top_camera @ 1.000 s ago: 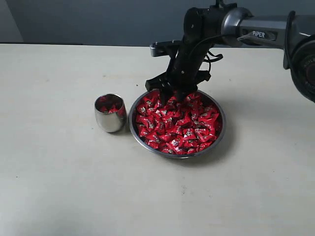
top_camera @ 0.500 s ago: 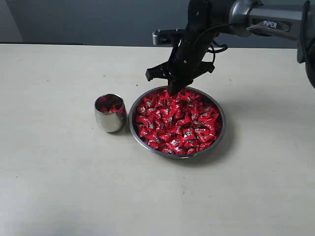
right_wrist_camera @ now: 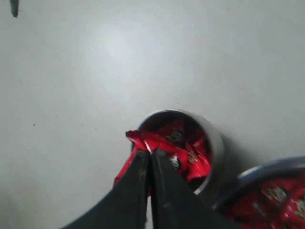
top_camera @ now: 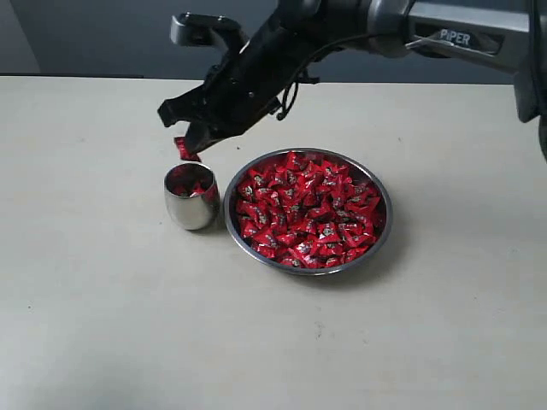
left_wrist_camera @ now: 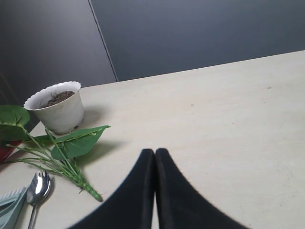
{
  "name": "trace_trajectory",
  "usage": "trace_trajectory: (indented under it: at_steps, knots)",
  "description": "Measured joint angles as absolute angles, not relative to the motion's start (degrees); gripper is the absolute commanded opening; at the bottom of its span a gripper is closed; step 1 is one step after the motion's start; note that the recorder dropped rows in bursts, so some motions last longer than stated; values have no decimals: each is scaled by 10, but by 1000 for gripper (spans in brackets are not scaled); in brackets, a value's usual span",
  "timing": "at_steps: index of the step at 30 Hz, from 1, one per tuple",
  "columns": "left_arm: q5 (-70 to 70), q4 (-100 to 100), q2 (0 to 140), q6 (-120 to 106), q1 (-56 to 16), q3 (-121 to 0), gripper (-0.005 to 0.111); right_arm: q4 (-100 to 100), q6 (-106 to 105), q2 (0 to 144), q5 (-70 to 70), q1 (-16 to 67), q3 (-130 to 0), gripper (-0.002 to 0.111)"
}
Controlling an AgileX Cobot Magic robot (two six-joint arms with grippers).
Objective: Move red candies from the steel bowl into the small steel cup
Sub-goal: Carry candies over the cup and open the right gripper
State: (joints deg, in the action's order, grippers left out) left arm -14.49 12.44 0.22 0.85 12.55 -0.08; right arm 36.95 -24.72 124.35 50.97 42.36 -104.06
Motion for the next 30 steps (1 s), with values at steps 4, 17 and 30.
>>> trace_trajectory:
  at_steps: [4,17,30]
  knots:
    - [-145,124,2,9,125,-1,0,374,-257,1255,477,443,-1041,0]
    - [-145,124,2,9,125,-1,0,375,-259,1288,467,445,-1041,3]
    - [-145,124,2,9,125,-1,0,341,-242,1278,485,426,-1041,41]
